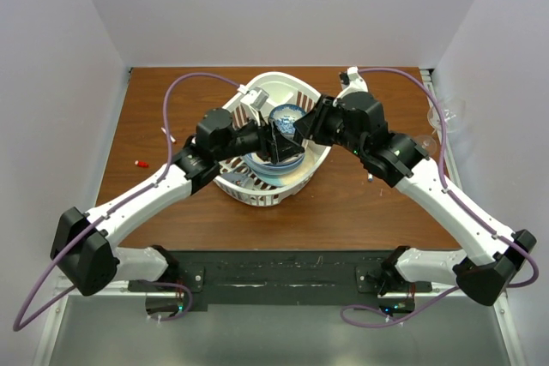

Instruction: Insert the pens into the pen caps

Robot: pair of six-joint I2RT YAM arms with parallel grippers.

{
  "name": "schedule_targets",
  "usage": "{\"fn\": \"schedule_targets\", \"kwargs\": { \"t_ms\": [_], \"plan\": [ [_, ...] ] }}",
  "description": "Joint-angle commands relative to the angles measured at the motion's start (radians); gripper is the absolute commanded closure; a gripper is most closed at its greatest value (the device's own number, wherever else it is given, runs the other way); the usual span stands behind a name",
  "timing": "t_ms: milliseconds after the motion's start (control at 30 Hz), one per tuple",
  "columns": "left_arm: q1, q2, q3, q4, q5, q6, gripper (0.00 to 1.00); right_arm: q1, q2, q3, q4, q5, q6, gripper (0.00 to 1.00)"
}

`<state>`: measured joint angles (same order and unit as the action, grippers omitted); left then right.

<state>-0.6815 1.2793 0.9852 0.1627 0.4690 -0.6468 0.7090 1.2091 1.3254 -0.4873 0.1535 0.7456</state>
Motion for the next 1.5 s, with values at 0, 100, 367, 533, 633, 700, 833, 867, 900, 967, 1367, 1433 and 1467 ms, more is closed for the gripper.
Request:
{"fn": "schedule_targets", "kwargs": {
  "t_ms": [0, 100, 367, 533, 633, 700, 833, 867, 900, 967, 1367, 1433, 1467],
  "plan": [
    [-0.007, 0.02, 0.05, 0.078, 0.011, -0.011, 0.43, 0.014, -0.011, 0.015, 0.072, -0.008, 0.028, 0.93],
    [-0.007, 0.029, 0.052, 0.09, 0.026, -0.013, 0.67, 0.02, -0.016, -0.003, 0.092, -0.02, 0.037, 0.93],
    [-0.006, 0.003, 0.043, 0.032, -0.033, 0.025, 1.0, 0.024, -0.039, -0.019, 0.059, 0.026, 0.055, 0.53],
    [0.002, -0.054, 0.078, -0.158, -0.189, 0.157, 1.0, 0.023, -0.056, 0.041, -0.079, 0.224, 0.02, 0.44],
    [0.016, -0.087, 0.092, -0.252, -0.256, 0.219, 1.0, 0.012, -0.063, 0.06, -0.12, 0.337, -0.064, 0.43],
    [0.022, -0.11, 0.102, -0.308, -0.294, 0.261, 1.0, -0.031, -0.051, 0.075, -0.181, 0.394, -0.088, 0.42],
    [0.023, -0.167, 0.098, -0.367, -0.421, 0.357, 1.0, -0.215, -0.031, -0.01, -0.208, 0.368, -0.084, 0.41],
    [0.022, -0.194, 0.086, -0.38, -0.443, 0.377, 1.0, -0.277, -0.014, -0.026, -0.208, 0.373, -0.1, 0.42],
    [0.023, -0.211, 0.079, -0.388, -0.466, 0.415, 1.0, -0.301, -0.003, -0.044, -0.201, 0.388, -0.12, 0.43],
    [0.023, -0.256, 0.054, -0.405, -0.541, 0.461, 1.0, -0.374, 0.035, -0.095, -0.188, 0.414, -0.176, 0.43],
    [0.02, -0.443, -0.148, -0.285, -0.638, 0.469, 1.0, -0.552, 0.378, -0.108, -0.195, 0.184, -0.788, 0.43],
    [0.02, -0.446, -0.149, -0.285, -0.629, 0.464, 1.0, -0.583, 0.388, -0.11, -0.18, 0.166, -0.891, 0.43],
    [0.02, -0.451, -0.155, -0.281, -0.629, 0.463, 1.0, -0.597, 0.38, -0.121, -0.168, 0.135, -0.92, 0.43]
  ]
}}
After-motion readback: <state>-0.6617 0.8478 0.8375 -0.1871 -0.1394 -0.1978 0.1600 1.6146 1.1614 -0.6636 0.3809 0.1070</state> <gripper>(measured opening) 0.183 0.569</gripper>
